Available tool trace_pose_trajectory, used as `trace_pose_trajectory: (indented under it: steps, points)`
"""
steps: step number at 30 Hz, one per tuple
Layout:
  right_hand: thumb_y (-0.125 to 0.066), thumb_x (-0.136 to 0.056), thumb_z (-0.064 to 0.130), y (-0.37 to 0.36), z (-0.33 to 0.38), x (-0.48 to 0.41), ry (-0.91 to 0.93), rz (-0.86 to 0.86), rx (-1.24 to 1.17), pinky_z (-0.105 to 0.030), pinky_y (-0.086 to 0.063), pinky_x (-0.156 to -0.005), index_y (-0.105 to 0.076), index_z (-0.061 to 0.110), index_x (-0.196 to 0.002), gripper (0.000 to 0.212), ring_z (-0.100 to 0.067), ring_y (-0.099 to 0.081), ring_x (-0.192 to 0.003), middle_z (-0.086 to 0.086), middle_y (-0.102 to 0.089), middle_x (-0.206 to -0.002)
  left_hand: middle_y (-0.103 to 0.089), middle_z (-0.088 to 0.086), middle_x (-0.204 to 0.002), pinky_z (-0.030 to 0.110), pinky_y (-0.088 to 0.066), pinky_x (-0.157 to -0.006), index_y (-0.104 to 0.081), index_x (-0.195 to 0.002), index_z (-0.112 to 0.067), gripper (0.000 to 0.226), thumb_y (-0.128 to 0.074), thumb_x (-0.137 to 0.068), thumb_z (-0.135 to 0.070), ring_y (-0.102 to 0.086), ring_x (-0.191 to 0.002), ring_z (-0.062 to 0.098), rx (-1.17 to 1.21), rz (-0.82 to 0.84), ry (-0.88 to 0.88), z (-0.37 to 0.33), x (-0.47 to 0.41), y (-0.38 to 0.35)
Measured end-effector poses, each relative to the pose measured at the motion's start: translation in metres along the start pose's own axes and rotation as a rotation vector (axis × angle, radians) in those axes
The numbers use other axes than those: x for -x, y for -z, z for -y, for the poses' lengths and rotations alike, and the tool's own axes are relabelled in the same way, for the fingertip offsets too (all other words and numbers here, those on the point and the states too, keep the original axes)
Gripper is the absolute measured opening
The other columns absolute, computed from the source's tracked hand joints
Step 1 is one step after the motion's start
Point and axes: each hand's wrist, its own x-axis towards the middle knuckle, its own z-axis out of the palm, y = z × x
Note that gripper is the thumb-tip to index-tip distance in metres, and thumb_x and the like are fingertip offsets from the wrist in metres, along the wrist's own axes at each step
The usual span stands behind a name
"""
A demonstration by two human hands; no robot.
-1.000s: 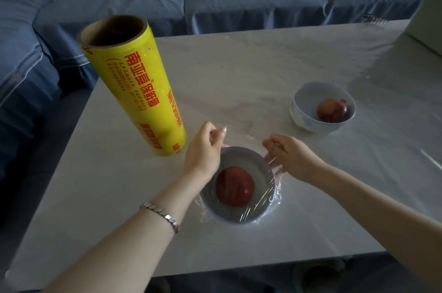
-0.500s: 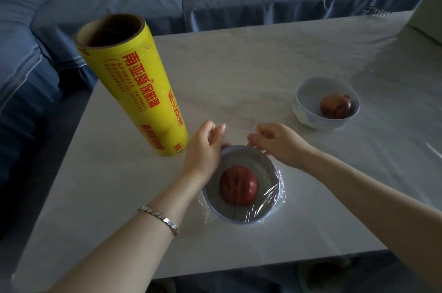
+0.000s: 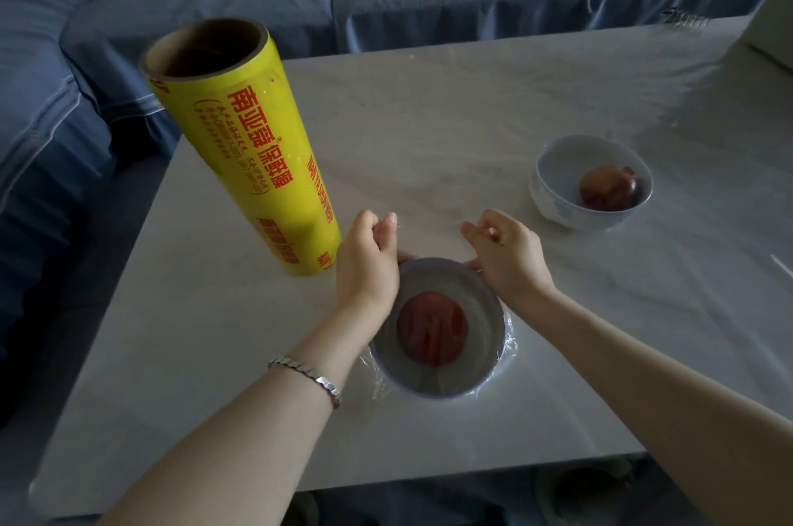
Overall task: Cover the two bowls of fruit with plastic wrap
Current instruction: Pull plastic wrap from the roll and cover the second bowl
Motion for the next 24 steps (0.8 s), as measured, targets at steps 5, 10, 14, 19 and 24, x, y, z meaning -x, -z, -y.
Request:
trace_pose_trajectory:
  steps: [5,10,14,19,24]
  points:
    - [-0.064,-0.083,0.022,-0.003,-0.007,-0.006,-0.059,0.007,0.013,-0.017,-0.035,-0.045,-0.04,0.014,-0.059,0.035,-0.005,-0.064,-0.048,0.004,-0.039,-0.053,-0.04,-0.006,-0.056,0.028,-0.019,-0.053,-0.031,-0.058,-0.018,0.042,-0.058,-0.09,-0.02,-0.038,-0.059,0.02,0.016,0.051,0.165,0.004,-0.005,-0.001]
    - [-0.075,-0.074,0.023,-0.003,-0.012,-0.008,-0.224,0.112,-0.038,-0.021,-0.035,-0.048,-0.038,0.016,-0.051,0.043,-0.014,-0.041,-0.048,-0.001,-0.042,-0.051,-0.05,-0.003,-0.048,0.016,-0.035,-0.04,-0.034,-0.062,-0.017,0.044,-0.075,-0.075,-0.013,-0.045,-0.043,0.012,0.228,0.126,0.697,0.014,-0.007,-0.003]
    - [-0.077,-0.07,0.04,0.006,-0.007,-0.002,-0.455,0.3,-0.154,-0.02,-0.032,-0.043,-0.047,0.018,-0.058,0.039,-0.012,-0.036,-0.041,0.001,-0.038,-0.049,-0.05,0.002,-0.062,0.027,-0.04,-0.051,-0.036,-0.066,-0.017,0.046,-0.081,-0.07,-0.028,-0.043,-0.053,0.015,0.138,0.304,0.734,0.021,-0.015,0.004]
    - [-0.05,-0.075,0.068,0.029,-0.011,-0.001,-0.611,0.69,-0.217,-0.023,-0.025,-0.049,-0.045,0.023,-0.046,0.054,-0.009,-0.032,-0.042,0.006,-0.034,-0.044,-0.052,0.001,-0.065,0.03,-0.037,-0.054,-0.044,-0.073,-0.015,0.033,-0.07,-0.081,-0.033,-0.05,-0.063,0.023,-0.273,0.457,0.526,0.03,-0.008,0.037]
    - [-0.068,-0.075,0.044,0.032,-0.018,0.01,-0.468,0.553,-0.173,-0.022,-0.04,-0.057,-0.059,0.015,-0.071,0.031,-0.013,-0.046,-0.058,-0.001,-0.049,-0.062,-0.064,0.013,-0.099,0.027,-0.043,-0.081,-0.061,-0.098,-0.005,0.026,-0.06,-0.084,-0.027,-0.056,-0.093,0.019,-0.184,0.211,-0.2,0.023,0.025,0.054]
